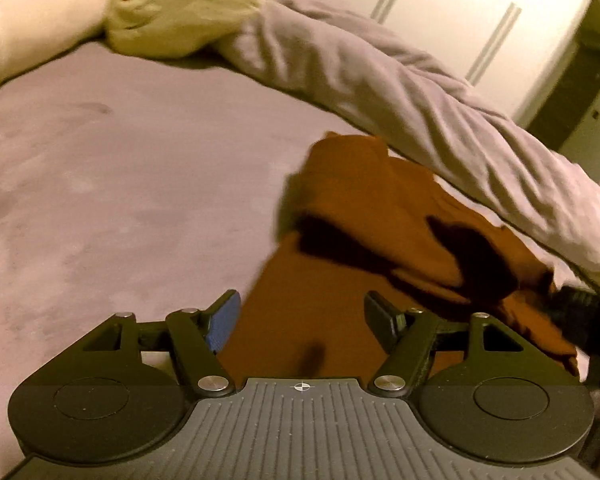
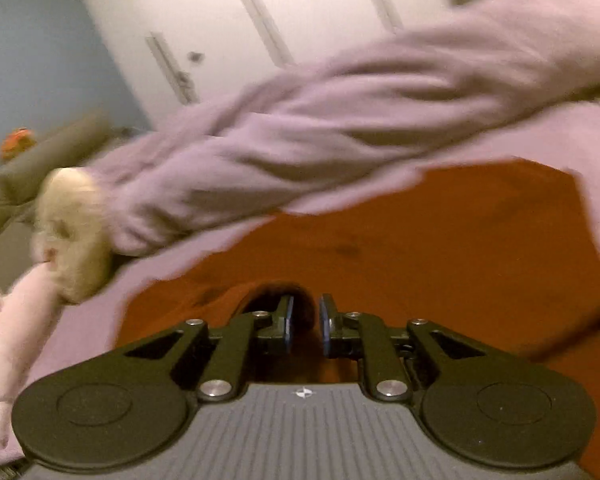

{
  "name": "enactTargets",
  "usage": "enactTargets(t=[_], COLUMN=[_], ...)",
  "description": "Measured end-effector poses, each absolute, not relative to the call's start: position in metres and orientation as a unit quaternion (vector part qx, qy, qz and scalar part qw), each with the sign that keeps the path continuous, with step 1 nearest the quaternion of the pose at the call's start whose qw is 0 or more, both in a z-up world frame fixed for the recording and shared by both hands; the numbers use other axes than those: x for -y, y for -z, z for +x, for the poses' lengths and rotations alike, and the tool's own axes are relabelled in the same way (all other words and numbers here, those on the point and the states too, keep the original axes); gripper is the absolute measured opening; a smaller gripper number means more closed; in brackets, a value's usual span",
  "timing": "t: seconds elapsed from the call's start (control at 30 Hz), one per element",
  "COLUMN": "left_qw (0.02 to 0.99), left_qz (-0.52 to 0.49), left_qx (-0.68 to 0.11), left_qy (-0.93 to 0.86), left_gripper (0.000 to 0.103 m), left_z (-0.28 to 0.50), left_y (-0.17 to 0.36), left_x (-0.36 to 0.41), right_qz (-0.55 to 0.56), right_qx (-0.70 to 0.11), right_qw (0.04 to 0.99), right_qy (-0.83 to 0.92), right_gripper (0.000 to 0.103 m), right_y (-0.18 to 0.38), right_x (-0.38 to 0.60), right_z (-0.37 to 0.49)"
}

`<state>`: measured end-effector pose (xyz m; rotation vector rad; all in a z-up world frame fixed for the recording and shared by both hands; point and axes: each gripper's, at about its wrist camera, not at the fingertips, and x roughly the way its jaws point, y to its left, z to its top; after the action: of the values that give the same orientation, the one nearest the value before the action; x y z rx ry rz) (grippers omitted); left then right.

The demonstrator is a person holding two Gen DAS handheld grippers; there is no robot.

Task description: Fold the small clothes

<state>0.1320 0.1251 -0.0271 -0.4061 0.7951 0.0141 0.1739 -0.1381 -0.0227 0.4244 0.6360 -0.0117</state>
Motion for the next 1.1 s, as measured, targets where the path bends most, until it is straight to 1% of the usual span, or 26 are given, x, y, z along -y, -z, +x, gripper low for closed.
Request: enactTargets(t=[0.1, 0.13, 0.2, 0.3, 0.33, 0.37, 0.43, 0.53, 0.6, 0.67, 0.8, 0.87, 0.93, 1.0, 1.1], left_qw=[0.903, 0.903, 0.901, 0.898, 0.897, 0.896, 0.896, 0.897, 0.897, 0.894, 0.888, 0.89, 0.891, 0.891, 0.892], left_qz=[-0.169, -0.162, -0.157, -0.159, -0.158, -0.158, -0.16, -0.154, -0.152, -0.157, -0.177, -0.176, -0.174, -0.175, -0.174], left_qx=[-0.394, -0.398, -0.404, -0.409, -0.412, -0.414, -0.415, -0.414, -0.416, -0.42, -0.424, -0.42, -0.419, -0.418, -0.417], left_qy=[-0.003, -0.007, -0.008, -0.01, -0.013, -0.015, -0.012, -0.011, -0.017, -0.022, -0.023, -0.022, -0.021, -0.018, -0.013], left_gripper=[0.074, 0.074, 0.074, 0.074, 0.074, 0.074, 0.074, 0.077, 0.08, 0.08, 0.08, 0.081, 0.082, 0.082, 0.083], left_z=[0.154, 0.16, 0.169, 0.174, 0.174, 0.174, 0.172, 0.168, 0.166, 0.165, 0.16, 0.158, 0.157, 0.157, 0.159], left_y=[0.029, 0.03, 0.033, 0.037, 0.039, 0.04, 0.041, 0.04, 0.04, 0.041, 0.039, 0.037, 0.036, 0.035, 0.035], left_x=[-0.11, -0.106, -0.103, -0.104, -0.104, -0.105, -0.107, -0.11, -0.112, -0.116, -0.124, -0.125, -0.125, -0.123, -0.119], right_qz=[0.239, 0.259, 0.26, 0.157, 0.118, 0.086, 0.004, -0.145, -0.25, -0.339, -0.457, -0.498, -0.508, -0.489, -0.428], right_qx=[-0.339, -0.346, -0.343, -0.329, -0.317, -0.308, -0.285, -0.254, -0.238, -0.224, -0.212, -0.193, -0.195, -0.206, -0.233], right_qw=[0.909, 0.901, 0.901, 0.931, 0.941, 0.947, 0.959, 0.955, 0.937, 0.912, 0.86, 0.839, 0.83, 0.838, 0.862], right_qy=[0.033, 0.035, 0.044, 0.034, 0.02, 0.011, -0.007, -0.04, -0.049, -0.05, -0.082, -0.103, -0.12, -0.127, -0.143], right_gripper=[0.019, 0.024, 0.025, 0.035, 0.041, 0.05, 0.06, 0.063, 0.063, 0.063, 0.063, 0.063, 0.063, 0.063, 0.063], right_y=[0.039, 0.043, 0.043, 0.034, 0.029, 0.026, 0.021, 0.024, 0.034, 0.045, 0.061, 0.065, 0.066, 0.061, 0.048], right_x=[0.167, 0.174, 0.182, 0.171, 0.161, 0.154, 0.136, 0.11, 0.093, 0.075, 0.048, 0.036, 0.032, 0.033, 0.038], right_z=[0.17, 0.17, 0.165, 0.154, 0.15, 0.148, 0.137, 0.118, 0.107, 0.106, 0.11, 0.105, 0.104, 0.105, 0.104])
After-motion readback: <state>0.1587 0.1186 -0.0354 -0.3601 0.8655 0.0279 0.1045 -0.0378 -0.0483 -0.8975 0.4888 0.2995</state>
